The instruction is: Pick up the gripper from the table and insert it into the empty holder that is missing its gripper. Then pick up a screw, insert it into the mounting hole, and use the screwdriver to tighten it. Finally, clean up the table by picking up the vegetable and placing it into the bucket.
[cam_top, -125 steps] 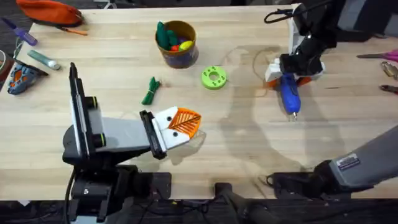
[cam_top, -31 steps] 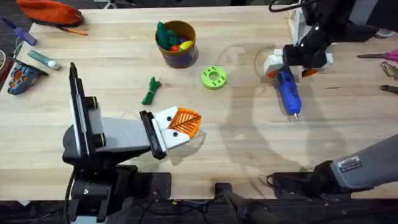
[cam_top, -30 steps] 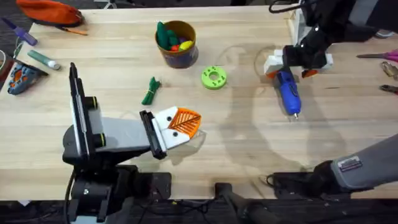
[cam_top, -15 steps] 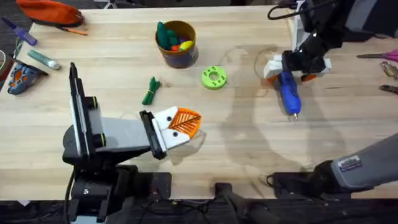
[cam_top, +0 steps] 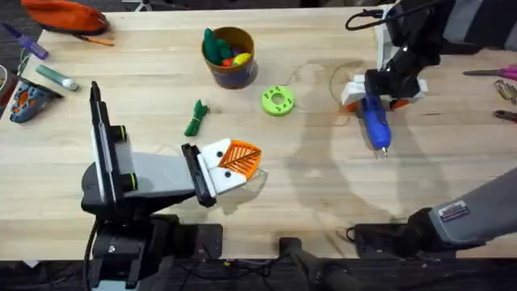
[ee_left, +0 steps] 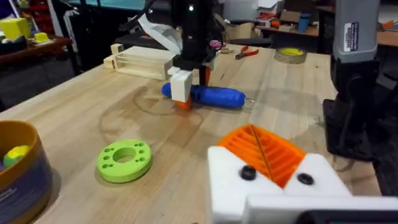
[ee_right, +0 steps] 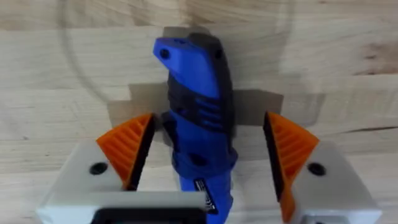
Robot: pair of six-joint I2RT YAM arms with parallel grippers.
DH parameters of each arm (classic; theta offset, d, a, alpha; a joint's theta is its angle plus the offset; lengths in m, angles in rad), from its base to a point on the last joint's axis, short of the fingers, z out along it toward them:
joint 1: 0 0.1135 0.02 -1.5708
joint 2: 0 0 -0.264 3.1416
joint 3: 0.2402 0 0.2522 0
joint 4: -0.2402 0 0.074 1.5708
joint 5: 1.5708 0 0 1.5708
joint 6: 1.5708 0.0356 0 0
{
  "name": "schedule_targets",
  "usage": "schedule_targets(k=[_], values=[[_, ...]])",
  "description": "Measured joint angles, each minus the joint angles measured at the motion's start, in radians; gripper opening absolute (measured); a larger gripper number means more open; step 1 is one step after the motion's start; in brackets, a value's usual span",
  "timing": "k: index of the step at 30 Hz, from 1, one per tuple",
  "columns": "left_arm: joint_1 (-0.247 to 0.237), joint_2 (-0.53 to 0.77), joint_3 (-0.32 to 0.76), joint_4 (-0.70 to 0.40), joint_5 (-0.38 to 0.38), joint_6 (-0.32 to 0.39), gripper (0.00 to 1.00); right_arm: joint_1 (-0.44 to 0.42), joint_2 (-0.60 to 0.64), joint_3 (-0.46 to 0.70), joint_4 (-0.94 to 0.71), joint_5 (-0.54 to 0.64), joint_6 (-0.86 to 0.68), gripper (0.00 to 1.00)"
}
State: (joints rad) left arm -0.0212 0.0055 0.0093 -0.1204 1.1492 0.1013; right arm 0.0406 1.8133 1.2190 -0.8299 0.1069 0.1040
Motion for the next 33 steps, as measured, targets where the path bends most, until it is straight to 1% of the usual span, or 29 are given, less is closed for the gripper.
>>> schedule_targets(k=[10,15,19,23,29,33], values=[[0.0,0.0,0.0,0.0,0.0,0.0,0.016,0.0,0.0,0.0,0.0,-0.007,0.0,0.835],[0.0,0.0,0.0,0.0,0.0,0.0,0.016,0.0,0.0,0.0,0.0,-0.007,0.0,0.726],[0.0,0.0,0.0,0.0,0.0,0.0,0.016,0.0,0.0,0.0,0.0,-0.007,0.0,0.614],[0.0,0.0,0.0,0.0,0.0,0.0,0.016,0.0,0.0,0.0,0.0,-0.007,-0.001,0.557],[0.0,0.0,0.0,0.0,0.0,0.0,0.016,-0.001,0.0,0.0,0.0,-0.003,-0.004,0.321],[0.0,0.0,0.0,0.0,0.0,0.0,0.016,-0.001,0.005,0.0,0.001,-0.001,-0.004,0.127]])
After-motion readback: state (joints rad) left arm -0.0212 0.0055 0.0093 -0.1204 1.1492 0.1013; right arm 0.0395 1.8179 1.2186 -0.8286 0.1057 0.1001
